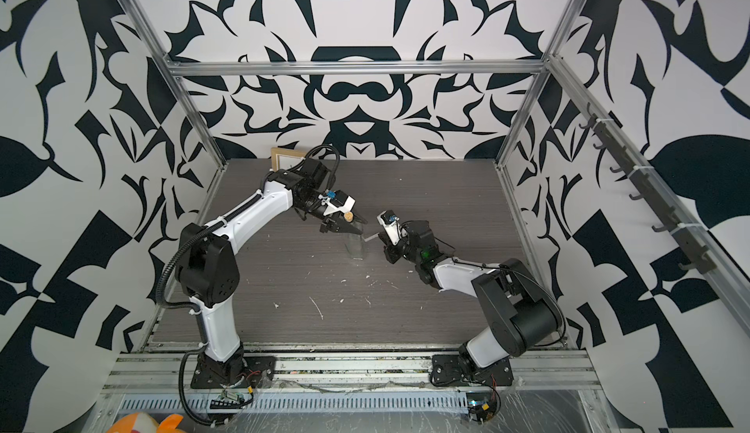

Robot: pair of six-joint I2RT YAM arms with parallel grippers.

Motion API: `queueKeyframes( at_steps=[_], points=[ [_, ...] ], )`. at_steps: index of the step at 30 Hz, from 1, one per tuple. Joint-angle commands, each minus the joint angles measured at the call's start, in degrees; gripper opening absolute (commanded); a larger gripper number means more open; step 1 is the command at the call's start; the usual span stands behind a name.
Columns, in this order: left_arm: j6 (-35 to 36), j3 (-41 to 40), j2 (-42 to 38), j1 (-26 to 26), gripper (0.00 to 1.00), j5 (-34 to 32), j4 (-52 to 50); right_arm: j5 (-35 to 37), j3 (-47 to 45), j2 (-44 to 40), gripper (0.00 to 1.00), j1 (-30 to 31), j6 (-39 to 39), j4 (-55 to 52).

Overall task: Remove the label from the bottle
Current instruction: Tear open the label from the bottle.

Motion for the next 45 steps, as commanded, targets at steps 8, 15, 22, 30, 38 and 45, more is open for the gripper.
queueKeyframes(
  at_steps=[8,15,22,30,38,45],
  points=[
    [-1.31,-2.28,1.98,-0.27,0.0,0.01,-6.5,3.7,1.47,0.41,0.0,-1.6,0.42,2.75],
    [-1.53,-2.55,1.85,-0.44,0.0,0.4,-6.21,4.88,2.36,0.93,0.0,-1.7,-0.03,2.01],
    [-1.9,-2.71,2.08,-1.48,0.0,0.85,-6.1,5.61,2.71,1.28,0.0,-1.87,-0.13,2.04],
    [-1.88,-3.47,1.6,-2.27,0.0,0.94,-6.1,6.02,2.8,1.54,0.0,-2.06,-0.05,2.72],
    [-1.97,-3.51,1.78,-3.51,0.0,1.02,-6.12,6.5,3.32,1.98,0.0,-2.14,-0.14,3.09],
    [-2.06,-3.82,1.71,-4.18,0.0,1.0,-6.1,6.7,3.86,2.34,0.0,-2.39,-0.48,2.85]
  ],
)
